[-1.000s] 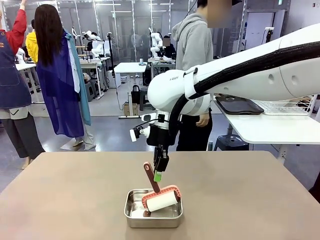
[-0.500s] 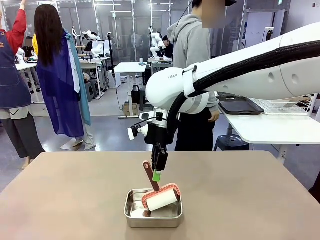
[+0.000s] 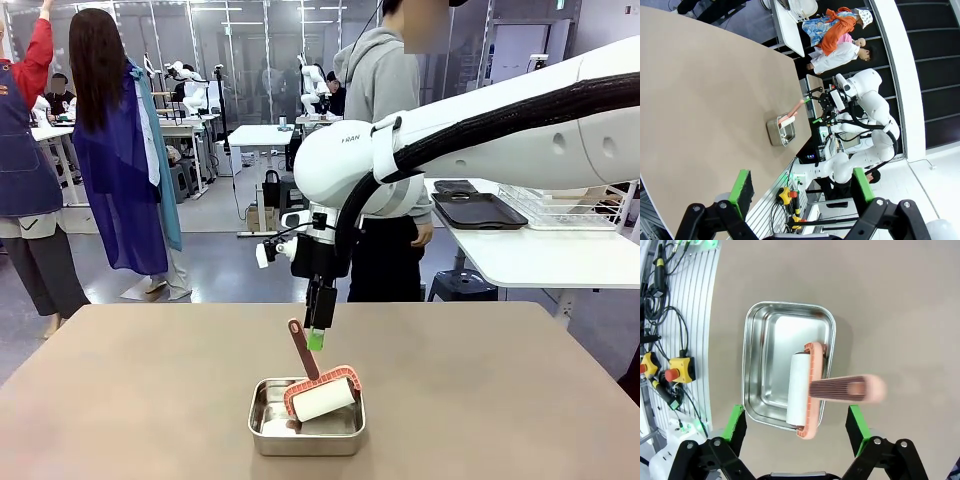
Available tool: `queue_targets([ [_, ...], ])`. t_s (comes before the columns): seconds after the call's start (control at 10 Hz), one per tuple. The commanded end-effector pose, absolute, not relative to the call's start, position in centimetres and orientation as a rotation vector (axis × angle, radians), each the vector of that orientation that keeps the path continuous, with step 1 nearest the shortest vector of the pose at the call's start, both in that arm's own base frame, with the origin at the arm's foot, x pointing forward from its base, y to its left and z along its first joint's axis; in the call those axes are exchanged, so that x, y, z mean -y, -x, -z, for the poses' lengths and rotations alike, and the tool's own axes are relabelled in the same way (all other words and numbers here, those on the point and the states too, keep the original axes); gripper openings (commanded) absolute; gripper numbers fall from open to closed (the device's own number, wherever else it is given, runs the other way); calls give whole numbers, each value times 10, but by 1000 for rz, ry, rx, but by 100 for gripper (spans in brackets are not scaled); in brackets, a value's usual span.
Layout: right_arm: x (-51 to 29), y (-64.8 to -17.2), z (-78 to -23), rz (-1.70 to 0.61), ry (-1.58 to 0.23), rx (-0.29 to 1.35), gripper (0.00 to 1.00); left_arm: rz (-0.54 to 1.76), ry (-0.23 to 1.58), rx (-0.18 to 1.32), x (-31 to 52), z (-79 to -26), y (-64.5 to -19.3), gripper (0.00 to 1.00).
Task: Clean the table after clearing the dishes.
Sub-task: Place the Lint Roller back on top of the Airtight Container.
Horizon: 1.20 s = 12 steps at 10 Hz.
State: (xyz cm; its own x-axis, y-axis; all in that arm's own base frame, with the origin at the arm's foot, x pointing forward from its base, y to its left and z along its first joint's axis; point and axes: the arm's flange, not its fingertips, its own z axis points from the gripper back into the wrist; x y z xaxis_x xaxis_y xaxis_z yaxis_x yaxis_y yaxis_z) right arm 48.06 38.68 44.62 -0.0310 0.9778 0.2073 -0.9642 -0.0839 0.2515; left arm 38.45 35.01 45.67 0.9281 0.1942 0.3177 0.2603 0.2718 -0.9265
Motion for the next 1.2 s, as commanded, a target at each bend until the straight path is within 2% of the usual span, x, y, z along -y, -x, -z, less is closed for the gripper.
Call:
queue_targets([
  [0.0, -378, -469, -442, -1577, -347, -55, 100, 48, 1318, 410, -350, -458, -380, 100],
  [1.1, -382, -480, -446, -1597, -364, -52, 100, 48, 1318, 410, -350, -458, -380, 100],
])
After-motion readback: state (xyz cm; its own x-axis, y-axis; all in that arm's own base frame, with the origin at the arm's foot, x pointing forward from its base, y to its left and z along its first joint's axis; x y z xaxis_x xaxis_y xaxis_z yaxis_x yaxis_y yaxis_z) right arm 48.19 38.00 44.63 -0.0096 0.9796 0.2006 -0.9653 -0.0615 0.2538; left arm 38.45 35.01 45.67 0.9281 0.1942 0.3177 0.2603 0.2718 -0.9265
